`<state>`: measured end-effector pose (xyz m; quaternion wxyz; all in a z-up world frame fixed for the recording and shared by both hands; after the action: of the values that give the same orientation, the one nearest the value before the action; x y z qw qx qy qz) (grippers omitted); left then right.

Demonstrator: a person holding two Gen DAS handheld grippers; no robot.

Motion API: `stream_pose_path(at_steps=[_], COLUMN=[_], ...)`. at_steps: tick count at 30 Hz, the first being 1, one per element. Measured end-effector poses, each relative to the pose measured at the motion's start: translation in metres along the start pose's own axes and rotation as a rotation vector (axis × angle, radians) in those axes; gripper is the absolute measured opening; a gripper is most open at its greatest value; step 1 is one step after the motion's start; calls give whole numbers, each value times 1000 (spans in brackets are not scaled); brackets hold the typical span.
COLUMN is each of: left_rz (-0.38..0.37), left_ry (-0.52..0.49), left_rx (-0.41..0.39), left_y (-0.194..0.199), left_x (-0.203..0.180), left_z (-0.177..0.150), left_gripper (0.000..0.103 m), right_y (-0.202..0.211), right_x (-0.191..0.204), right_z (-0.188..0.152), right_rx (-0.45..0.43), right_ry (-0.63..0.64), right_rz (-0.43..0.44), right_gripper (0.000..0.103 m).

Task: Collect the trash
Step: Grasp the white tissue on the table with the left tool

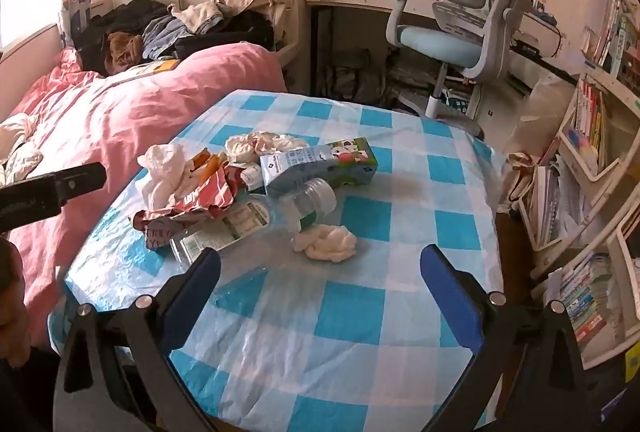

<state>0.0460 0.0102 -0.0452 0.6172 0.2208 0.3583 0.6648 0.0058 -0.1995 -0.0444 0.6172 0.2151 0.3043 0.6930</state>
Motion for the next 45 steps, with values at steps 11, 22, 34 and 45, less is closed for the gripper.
stream_pose_path(at_steps=[11, 22, 34, 45], left_rz=[12, 28, 93, -114], left_ry=[28, 52, -65, 18], left_rx=[23, 56, 154, 89], left_y=[-7, -41, -118, -76], left_x=[6, 14, 4, 4], left_z=[-6, 22, 38, 54], left_gripper=[95, 95, 67, 4], right_y=[-3, 0, -5, -7], right_x=[-6, -5, 0, 9], right_z=[-3, -8, -7, -10], right_rx=[14, 16, 13, 40], right_ry=[20, 32, 36, 16], right_rz=[7, 29, 56, 111], right_gripper=[96, 96, 96, 96])
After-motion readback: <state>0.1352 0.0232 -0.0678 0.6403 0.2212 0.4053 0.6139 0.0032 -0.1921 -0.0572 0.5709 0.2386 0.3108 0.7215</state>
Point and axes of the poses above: each gripper's, at about its wrist camera, not at the fingertips, and y roughly against the way its jaws point, x to its left, z to its top, the point moved 6 cm from there along -y, roughly the way its jaws point, and after that the axes turned 2 degrees about -z, right-handed, at the moved point
